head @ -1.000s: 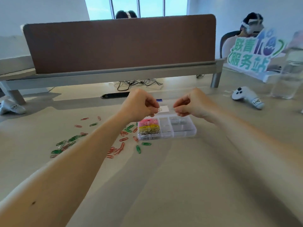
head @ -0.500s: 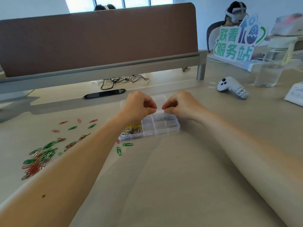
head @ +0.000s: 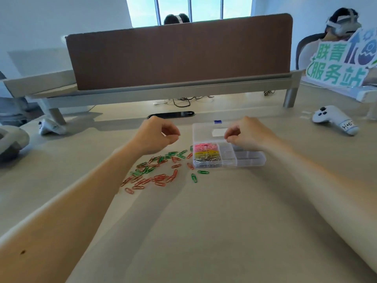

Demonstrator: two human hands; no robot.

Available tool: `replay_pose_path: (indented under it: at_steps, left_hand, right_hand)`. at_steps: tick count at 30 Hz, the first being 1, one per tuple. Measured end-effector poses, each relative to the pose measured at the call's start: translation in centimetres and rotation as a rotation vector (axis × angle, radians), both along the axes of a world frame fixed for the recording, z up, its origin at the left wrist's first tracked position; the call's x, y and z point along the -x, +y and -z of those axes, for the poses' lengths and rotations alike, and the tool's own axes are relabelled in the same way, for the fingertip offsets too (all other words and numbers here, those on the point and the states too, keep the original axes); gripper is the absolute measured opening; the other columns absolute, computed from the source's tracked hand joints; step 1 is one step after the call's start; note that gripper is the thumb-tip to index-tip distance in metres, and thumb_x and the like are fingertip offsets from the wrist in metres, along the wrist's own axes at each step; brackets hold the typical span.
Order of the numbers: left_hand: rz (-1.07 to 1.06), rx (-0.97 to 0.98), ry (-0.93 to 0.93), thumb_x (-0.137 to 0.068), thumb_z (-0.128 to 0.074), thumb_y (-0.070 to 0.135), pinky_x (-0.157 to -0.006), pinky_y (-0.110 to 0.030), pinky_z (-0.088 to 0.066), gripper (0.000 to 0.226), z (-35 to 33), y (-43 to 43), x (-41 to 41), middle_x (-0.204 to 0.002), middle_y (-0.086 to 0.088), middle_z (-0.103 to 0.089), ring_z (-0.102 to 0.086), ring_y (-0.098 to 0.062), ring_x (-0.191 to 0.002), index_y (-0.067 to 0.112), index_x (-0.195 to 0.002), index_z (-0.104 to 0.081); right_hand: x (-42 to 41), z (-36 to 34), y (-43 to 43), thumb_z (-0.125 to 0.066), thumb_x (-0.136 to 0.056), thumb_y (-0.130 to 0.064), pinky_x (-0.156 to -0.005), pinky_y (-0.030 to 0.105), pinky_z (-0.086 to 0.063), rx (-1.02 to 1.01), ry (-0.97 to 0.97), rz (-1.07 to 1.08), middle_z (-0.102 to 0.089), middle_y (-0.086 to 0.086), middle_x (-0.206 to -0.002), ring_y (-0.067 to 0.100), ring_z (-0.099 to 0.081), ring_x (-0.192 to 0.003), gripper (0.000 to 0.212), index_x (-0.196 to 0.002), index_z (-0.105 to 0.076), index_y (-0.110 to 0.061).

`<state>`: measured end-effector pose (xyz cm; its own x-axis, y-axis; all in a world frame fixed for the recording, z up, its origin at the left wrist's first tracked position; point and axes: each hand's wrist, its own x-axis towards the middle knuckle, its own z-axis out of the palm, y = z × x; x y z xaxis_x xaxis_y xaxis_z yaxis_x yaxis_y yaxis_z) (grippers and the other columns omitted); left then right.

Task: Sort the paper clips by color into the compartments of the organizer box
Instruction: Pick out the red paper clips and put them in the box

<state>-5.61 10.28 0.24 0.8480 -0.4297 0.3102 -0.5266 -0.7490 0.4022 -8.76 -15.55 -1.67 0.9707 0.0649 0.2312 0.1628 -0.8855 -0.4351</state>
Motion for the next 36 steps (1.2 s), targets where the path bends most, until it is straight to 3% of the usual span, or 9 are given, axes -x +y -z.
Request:
replay_pose_path:
  at_steps: [5,11,19,24,28,32,36]
  left_hand:
    - [-0.104,0.067,0.031,-0.086,-0.069,0.017,-0.069,-0.010,-0.044,0.011,0.0,5.4,0.6,-0.090,0.006,-0.069,-0.060,0.000,-0.080,0.018,-0.096,-0.072]
    - [-0.194,0.025,0.156,-0.082,-0.072,0.020,-0.071,-0.018,-0.048,0.008,0.9,8.8,0.8,-0.085,0.011,-0.068,-0.062,-0.002,-0.079,0.019,-0.089,-0.074]
    - [-0.226,-0.092,0.383,-0.073,-0.079,0.033,-0.074,-0.024,-0.044,0.016,0.3,13.3,1.9,-0.085,0.006,-0.071,-0.060,-0.008,-0.084,0.021,-0.083,-0.075]
    - [-0.225,-0.219,0.427,-0.072,-0.081,0.032,-0.081,-0.025,-0.047,0.012,0.9,14.3,2.7,-0.085,0.009,-0.071,-0.059,-0.010,-0.084,0.027,-0.081,-0.077]
    - [-0.210,-0.138,0.422,-0.078,-0.077,0.029,-0.072,-0.021,-0.046,0.005,1.3,14.8,2.7,-0.077,0.010,-0.070,-0.060,-0.006,-0.073,0.025,-0.080,-0.075]
    - [-0.249,0.010,0.399,-0.084,-0.071,0.015,-0.063,-0.015,-0.043,0.006,0.9,15.3,2.2,-0.078,0.005,-0.073,-0.066,-0.008,-0.074,0.020,-0.087,-0.074]
    - [-0.307,0.083,0.325,-0.084,-0.071,0.015,-0.070,-0.020,-0.049,0.007,1.5,16.1,1.4,-0.081,0.004,-0.074,-0.068,-0.011,-0.078,0.020,-0.088,-0.074]
  right_hand:
    - [-0.3,-1.0,1.5,-0.059,-0.087,-0.005,-0.072,0.027,-0.048,-0.035,-0.091,0.053,-0.072,0.004,-0.089,0.012,-0.063,-0.074,0.021,-0.092,-0.076,-0.014]
    - [-0.4,-1.4,7.6,-0.068,-0.087,-0.015,-0.065,0.009,-0.042,0.015,0.024,-0.222,-0.070,-0.006,-0.090,-0.005,-0.059,-0.076,0.014,-0.099,-0.075,-0.016]
    - [-1.6,-0.7,14.9,-0.070,-0.087,-0.024,-0.067,0.013,-0.045,0.026,0.141,-0.438,-0.069,-0.011,-0.089,-0.001,-0.061,-0.081,0.015,-0.100,-0.075,-0.020]
    - [-2.1,-0.6,18.3,-0.073,-0.084,-0.027,-0.074,0.018,-0.050,0.013,0.142,-0.514,-0.069,-0.013,-0.088,-0.001,-0.062,-0.081,0.014,-0.097,-0.077,-0.021]
    - [-2.3,-0.4,20.4,-0.075,-0.083,-0.022,-0.070,0.011,-0.046,0.018,0.142,-0.558,-0.065,-0.017,-0.082,-0.003,-0.060,-0.077,0.015,-0.097,-0.077,-0.019]
    - [-3.1,-0.3,21.9,-0.076,-0.081,-0.021,-0.067,0.015,-0.045,0.025,0.139,-0.568,-0.066,-0.013,-0.084,0.001,-0.061,-0.080,0.015,-0.096,-0.076,-0.022]
    - [-3.8,0.2,23.1,-0.078,-0.079,-0.023,-0.069,0.021,-0.048,0.089,0.181,-0.592,-0.066,-0.015,-0.080,0.004,-0.061,-0.080,0.011,-0.089,-0.076,-0.028]
